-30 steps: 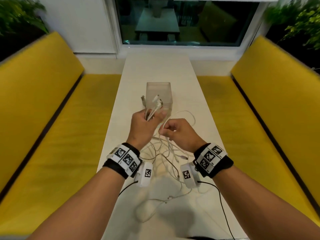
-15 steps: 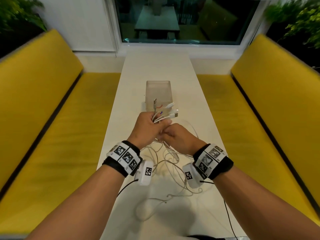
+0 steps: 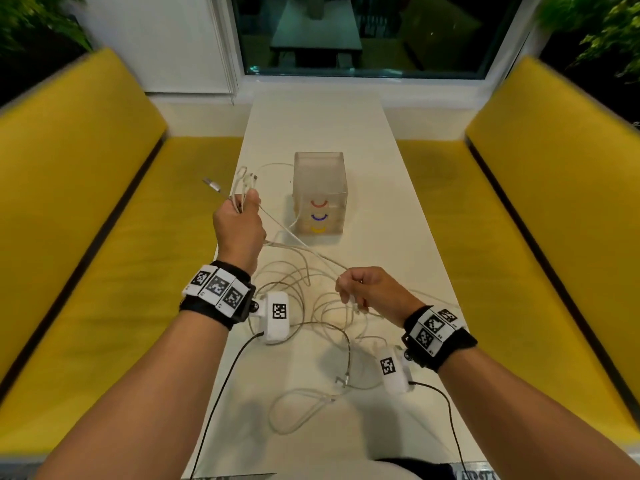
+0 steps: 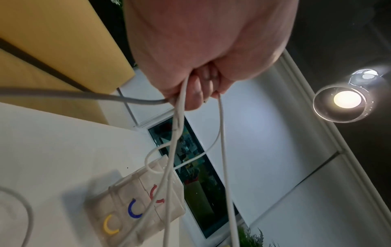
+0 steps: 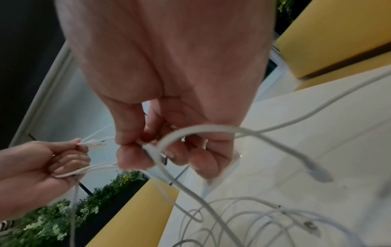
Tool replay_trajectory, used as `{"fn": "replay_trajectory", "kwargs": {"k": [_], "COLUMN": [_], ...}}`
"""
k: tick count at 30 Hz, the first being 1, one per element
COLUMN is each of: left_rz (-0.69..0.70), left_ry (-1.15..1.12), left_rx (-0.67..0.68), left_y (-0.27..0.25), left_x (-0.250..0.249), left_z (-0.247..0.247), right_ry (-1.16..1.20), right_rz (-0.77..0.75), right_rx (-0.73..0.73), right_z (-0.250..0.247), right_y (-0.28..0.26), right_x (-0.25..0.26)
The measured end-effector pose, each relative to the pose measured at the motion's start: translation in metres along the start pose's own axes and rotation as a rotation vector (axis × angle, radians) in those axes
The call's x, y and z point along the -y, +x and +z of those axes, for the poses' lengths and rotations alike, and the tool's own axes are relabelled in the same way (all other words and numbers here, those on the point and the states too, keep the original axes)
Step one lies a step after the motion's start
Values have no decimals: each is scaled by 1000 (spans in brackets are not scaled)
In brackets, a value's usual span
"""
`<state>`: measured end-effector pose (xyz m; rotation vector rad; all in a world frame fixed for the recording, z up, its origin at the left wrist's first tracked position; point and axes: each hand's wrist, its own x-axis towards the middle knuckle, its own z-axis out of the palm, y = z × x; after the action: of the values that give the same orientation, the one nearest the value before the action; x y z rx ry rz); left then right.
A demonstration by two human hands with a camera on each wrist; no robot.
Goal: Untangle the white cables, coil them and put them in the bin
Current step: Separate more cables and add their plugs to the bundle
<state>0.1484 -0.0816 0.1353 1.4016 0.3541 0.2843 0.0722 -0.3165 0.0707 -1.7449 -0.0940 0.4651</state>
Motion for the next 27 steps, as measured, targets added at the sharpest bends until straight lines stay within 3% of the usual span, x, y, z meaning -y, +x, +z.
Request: {"fn": "replay_trajectory", "kwargs": {"k": [3,5,10,13,18,22,24,27], "left_rz": [8,11,9,38,102,132,134,118], "left_ry": [-70,-111,-221,-320,-391,-420,-418,-421], "left_rx": [-61,-31,3,0,2,-9,-26,-37], "left_y": [-1,-5,-14,-17,-22,-25,-27,-30], "left_x": [-6,-13,-25,-25,-21,-18,-13,-4], "left_z": [0,0,-2,-4,-2,3,7,13], "right_ry": [-93,-136,-221,-272,-206,-125,-256,-616], "right_rz": [18,-11,-105,-14,161,170,180,396], "right_rx": [36,-20,-373,-529,-625,-626,-603,-369], "right_z": [-4,-9,-38,-60,-77,-68,-61,-48], "right_y": [-2,-3,7,21,39,44,45,41], "right_x": [0,9,36,34,14,-5,-10,-15]}}
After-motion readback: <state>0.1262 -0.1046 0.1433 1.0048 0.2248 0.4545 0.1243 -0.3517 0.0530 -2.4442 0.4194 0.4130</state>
